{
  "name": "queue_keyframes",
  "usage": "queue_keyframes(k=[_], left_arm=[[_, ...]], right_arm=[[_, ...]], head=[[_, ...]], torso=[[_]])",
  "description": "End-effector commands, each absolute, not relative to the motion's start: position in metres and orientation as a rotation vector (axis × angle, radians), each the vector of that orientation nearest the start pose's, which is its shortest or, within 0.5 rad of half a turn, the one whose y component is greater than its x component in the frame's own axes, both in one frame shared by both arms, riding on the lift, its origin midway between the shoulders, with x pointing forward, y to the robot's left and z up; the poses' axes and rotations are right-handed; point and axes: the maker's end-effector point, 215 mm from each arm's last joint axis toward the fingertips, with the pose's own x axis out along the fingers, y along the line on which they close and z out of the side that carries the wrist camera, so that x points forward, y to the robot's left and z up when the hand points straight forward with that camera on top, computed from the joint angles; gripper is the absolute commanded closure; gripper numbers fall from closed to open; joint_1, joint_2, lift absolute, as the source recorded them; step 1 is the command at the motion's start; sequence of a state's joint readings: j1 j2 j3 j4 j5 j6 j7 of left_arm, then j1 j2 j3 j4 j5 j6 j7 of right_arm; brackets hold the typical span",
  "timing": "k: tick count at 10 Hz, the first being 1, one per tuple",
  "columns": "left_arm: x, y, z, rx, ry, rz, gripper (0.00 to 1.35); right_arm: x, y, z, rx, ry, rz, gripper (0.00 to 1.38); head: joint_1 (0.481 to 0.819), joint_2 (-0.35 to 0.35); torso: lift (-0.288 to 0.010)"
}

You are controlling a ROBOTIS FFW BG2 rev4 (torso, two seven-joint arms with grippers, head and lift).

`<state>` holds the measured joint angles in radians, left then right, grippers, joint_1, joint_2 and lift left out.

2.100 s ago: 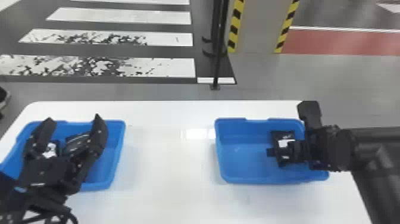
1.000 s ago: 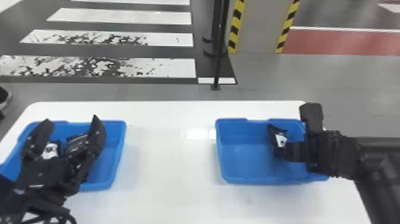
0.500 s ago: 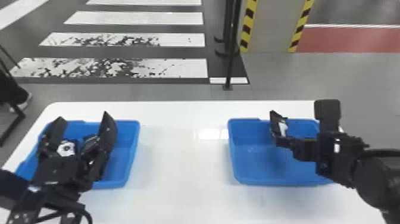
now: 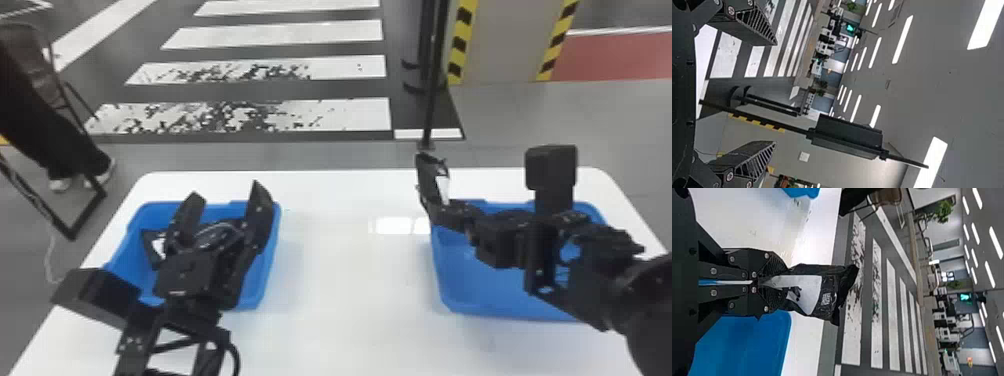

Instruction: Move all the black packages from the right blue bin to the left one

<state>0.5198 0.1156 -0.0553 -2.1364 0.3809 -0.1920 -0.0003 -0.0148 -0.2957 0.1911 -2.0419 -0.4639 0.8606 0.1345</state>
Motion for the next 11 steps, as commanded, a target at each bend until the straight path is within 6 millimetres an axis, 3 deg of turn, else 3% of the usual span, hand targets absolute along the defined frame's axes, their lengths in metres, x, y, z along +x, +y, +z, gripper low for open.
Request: queue_keyframes(k=[1,3,6,10,11], left_arm=[[0.440,0.192,-0.248,-0.353,-0.181,-0.145,0.15],[0.441,0.176,-0.262,-0.351,-0.127,-0.184,0.15],[0.445,0.182,-0.272,-0.280,-0.095,-0.172,0.15],[0.446,0.183,-0.303,-0.235,0.001,-0.167,0.15],[0.445,0.182,-0.301,-0.241,-0.003,-0.170,0.16]], right_arm=[[0.508,-0.052,-0.337,0.071,0.442,0.636,1.12],[0.486,-0.005,-0.332,0.081,0.447,0.748,1.12],[0.458,0.044,-0.321,0.091,0.445,0.870,1.12],[0.424,0.082,-0.324,0.106,0.474,0.975,1.12],[0.416,0.089,-0.326,0.112,0.482,0.997,1.12]], head=[[0.695,0.143],[0.695,0.166],[0.695,0.224],[0.695,0.306],[0.695,0.315]], torso=[[-0.132],[-0.132],[-0.132],[-0.132],[-0.132]])
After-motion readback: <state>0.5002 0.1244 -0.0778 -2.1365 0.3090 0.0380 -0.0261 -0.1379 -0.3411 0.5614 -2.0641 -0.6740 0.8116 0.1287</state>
